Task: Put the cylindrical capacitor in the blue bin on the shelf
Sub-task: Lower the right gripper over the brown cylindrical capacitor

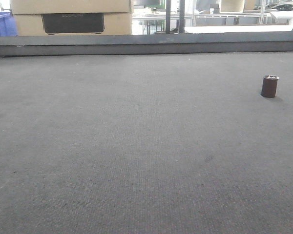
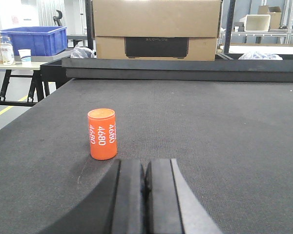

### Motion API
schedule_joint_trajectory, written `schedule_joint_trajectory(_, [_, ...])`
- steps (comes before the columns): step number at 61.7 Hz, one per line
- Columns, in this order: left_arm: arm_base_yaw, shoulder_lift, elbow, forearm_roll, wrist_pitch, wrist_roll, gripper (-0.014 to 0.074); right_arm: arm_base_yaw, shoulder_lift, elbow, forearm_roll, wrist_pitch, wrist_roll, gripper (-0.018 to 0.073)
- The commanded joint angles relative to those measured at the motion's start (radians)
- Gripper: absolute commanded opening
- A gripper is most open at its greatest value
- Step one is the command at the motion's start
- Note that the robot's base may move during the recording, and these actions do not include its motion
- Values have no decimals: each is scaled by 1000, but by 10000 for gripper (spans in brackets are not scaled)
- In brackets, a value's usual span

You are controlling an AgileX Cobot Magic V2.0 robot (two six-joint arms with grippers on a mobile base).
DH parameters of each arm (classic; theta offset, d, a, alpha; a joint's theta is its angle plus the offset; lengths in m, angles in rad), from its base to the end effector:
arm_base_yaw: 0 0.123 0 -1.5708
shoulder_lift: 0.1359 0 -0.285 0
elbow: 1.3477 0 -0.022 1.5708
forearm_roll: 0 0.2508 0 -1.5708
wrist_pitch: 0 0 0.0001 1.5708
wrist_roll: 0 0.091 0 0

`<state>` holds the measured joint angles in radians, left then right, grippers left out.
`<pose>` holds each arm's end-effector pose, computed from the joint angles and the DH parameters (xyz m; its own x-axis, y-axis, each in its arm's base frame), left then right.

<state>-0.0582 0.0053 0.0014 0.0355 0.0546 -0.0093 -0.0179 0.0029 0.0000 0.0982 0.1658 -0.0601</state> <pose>0.0569 -0.0031 0.2075 0.0273 0.0246 -0.9993 0.0555 0.9981 0.0261 0.0565 0.0005 0.1980 -0.0805 0.0382 -0.9960 0.0047 0.9993 0.0379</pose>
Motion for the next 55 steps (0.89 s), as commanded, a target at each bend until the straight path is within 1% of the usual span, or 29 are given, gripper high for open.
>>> schedule_joint_trajectory(1, [4, -5, -1, -4, -20, -3, -111, 2, -3, 0, -8, -23, -2, -157])
schedule_joint_trajectory(19, [4, -5, -1, -4, -20, -3, -111, 2, -3, 0, -8, -25, -2, -157])
schedule_joint_trajectory(39, [4, -5, -1, -6, -48, -3, -111, 2, -3, 0, -8, -48, -2, -157])
schedule_joint_trajectory(49, [4, -5, -1, -14, -124, -3, -111, 2, -3, 0, -10, -76, -2, -157])
schedule_joint_trajectory(55, [4, -5, -1, -14, -190, -3, -111, 2, -3, 0, -10, -158, -2, -157])
